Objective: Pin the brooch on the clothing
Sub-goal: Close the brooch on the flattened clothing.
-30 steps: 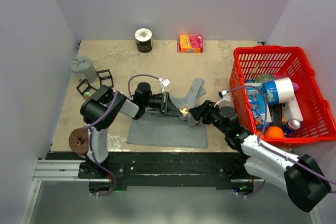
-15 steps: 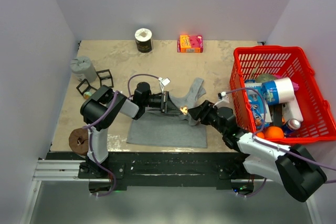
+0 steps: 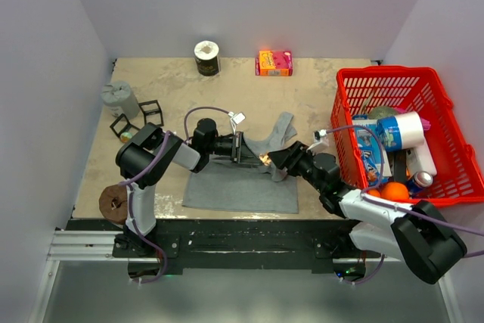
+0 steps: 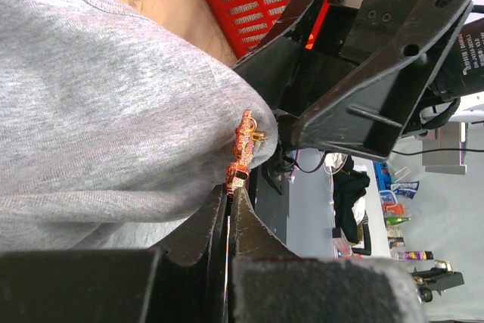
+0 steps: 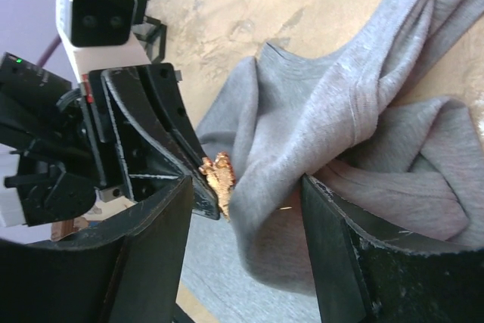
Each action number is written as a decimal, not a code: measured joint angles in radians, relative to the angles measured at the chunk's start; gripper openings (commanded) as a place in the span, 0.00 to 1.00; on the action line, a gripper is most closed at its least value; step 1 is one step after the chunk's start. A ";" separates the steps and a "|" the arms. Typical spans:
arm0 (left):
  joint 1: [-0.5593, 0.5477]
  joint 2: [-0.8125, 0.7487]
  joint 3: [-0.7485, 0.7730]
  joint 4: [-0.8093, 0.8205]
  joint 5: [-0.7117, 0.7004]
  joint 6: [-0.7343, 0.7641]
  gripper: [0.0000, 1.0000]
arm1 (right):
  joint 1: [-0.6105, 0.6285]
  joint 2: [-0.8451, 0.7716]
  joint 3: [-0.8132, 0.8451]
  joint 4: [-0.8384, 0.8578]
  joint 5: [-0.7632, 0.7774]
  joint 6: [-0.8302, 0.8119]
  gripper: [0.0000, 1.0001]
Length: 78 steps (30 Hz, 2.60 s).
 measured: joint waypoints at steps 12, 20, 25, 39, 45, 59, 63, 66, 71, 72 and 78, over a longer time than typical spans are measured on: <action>0.000 0.000 0.000 -0.010 0.000 0.002 0.00 | 0.000 -0.050 -0.002 0.011 -0.001 0.023 0.59; 0.000 -0.001 0.000 -0.041 -0.013 0.011 0.00 | 0.001 -0.096 -0.011 0.003 -0.019 0.045 0.58; 0.000 -0.001 0.000 -0.056 -0.021 0.011 0.00 | 0.006 -0.097 -0.011 0.003 -0.028 0.053 0.57; 0.000 -0.005 0.000 -0.069 -0.035 0.013 0.00 | 0.056 -0.046 -0.011 0.022 -0.026 0.077 0.56; 0.000 -0.005 0.000 -0.089 -0.039 0.020 0.00 | 0.073 -0.018 -0.011 0.046 -0.022 0.079 0.56; 0.000 -0.005 0.000 -0.113 -0.047 0.038 0.00 | 0.100 0.072 0.022 0.079 -0.019 0.070 0.56; -0.002 -0.010 0.000 -0.148 -0.057 0.067 0.00 | 0.101 0.101 0.032 0.085 -0.019 0.066 0.55; -0.003 -0.014 0.001 -0.167 -0.064 0.083 0.00 | 0.103 0.111 0.040 0.085 -0.019 0.061 0.56; -0.006 -0.014 0.007 -0.177 -0.062 0.098 0.00 | 0.105 0.099 0.055 0.062 -0.018 0.049 0.56; -0.006 -0.014 0.010 -0.180 -0.061 0.098 0.00 | 0.105 0.092 0.060 0.047 -0.017 0.043 0.56; -0.006 -0.014 0.020 -0.194 -0.057 0.099 0.00 | 0.105 0.019 0.076 -0.036 0.005 0.013 0.63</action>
